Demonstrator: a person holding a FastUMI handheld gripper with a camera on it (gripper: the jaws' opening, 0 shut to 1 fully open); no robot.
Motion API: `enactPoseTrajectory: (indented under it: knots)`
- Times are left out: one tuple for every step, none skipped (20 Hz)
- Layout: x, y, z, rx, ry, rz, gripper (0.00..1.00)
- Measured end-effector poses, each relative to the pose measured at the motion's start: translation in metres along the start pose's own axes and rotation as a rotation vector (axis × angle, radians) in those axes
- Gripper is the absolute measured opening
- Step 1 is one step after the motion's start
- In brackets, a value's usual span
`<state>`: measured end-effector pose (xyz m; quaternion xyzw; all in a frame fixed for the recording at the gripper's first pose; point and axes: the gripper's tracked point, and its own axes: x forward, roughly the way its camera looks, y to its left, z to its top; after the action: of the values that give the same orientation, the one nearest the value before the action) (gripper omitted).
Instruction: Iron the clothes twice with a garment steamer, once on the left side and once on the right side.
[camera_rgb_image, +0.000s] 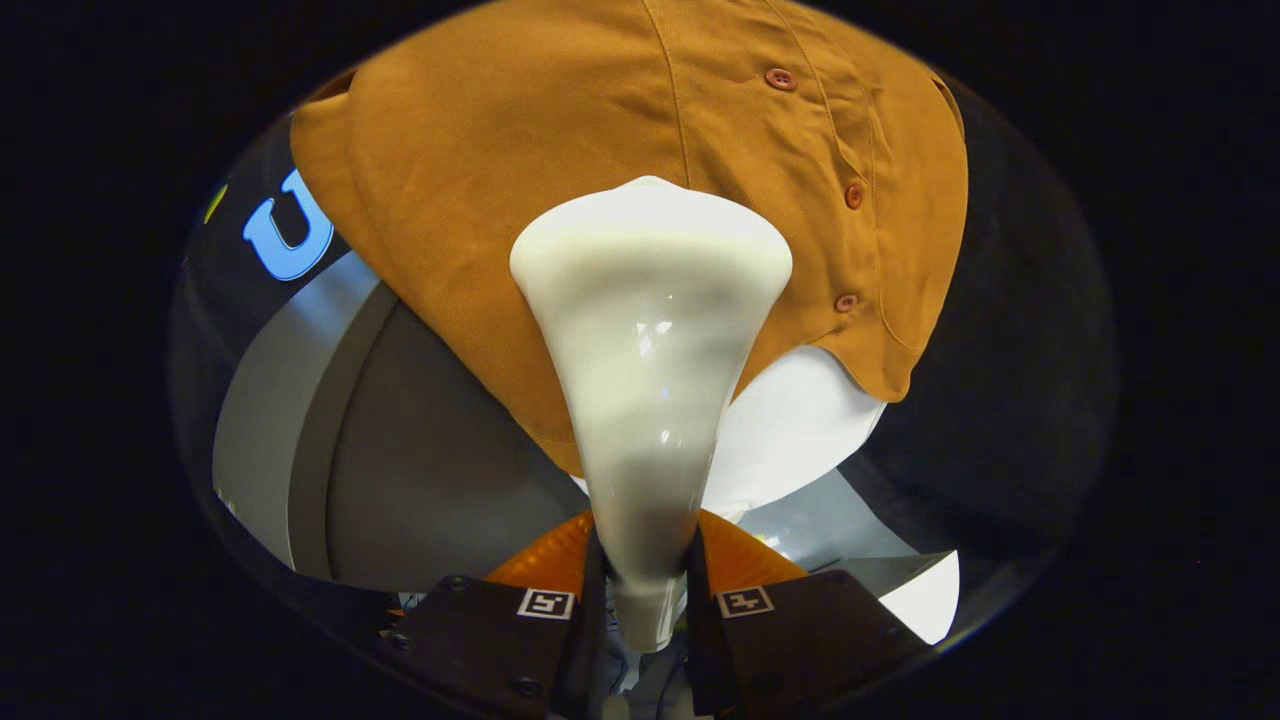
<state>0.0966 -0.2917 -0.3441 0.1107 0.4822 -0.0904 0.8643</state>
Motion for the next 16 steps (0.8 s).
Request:
enactPoseTrajectory:
  knots:
    - [-0.003,-0.001,0.0,0.0,-0.005,-0.004,0.37]
    - [-0.007,-0.004,0.001,0.001,-0.013,-0.009,0.37]
    - [-0.013,-0.005,0.003,0.007,-0.027,-0.014,0.37]
    - [-0.02,-0.009,0.007,0.013,-0.044,-0.019,0.37]
    - [-0.027,-0.011,0.013,0.016,-0.064,-0.024,0.37]
    - [-0.034,-0.014,0.019,0.018,-0.086,-0.028,0.37]
    - [-0.041,-0.018,0.027,0.021,-0.11,-0.033,0.37]
    - [-0.05,-0.023,0.035,0.027,-0.136,-0.038,0.37]
    - [-0.059,-0.027,0.045,0.033,-0.166,-0.042,0.37]
    - [-0.067,-0.033,0.055,0.039,-0.198,-0.048,0.37]
    - [-0.074,-0.038,0.067,0.046,-0.229,-0.055,0.37]
    - [-0.081,-0.045,0.079,0.053,-0.26,-0.063,0.37]
    - [-0.087,-0.053,0.093,0.062,-0.293,-0.074,0.37]
    - [-0.095,-0.061,0.106,0.073,-0.329,-0.085,0.37]
    - [-0.105,-0.068,0.122,0.086,-0.369,-0.094,0.37]
    - [-0.112,-0.074,0.135,0.096,-0.399,-0.1,0.37]
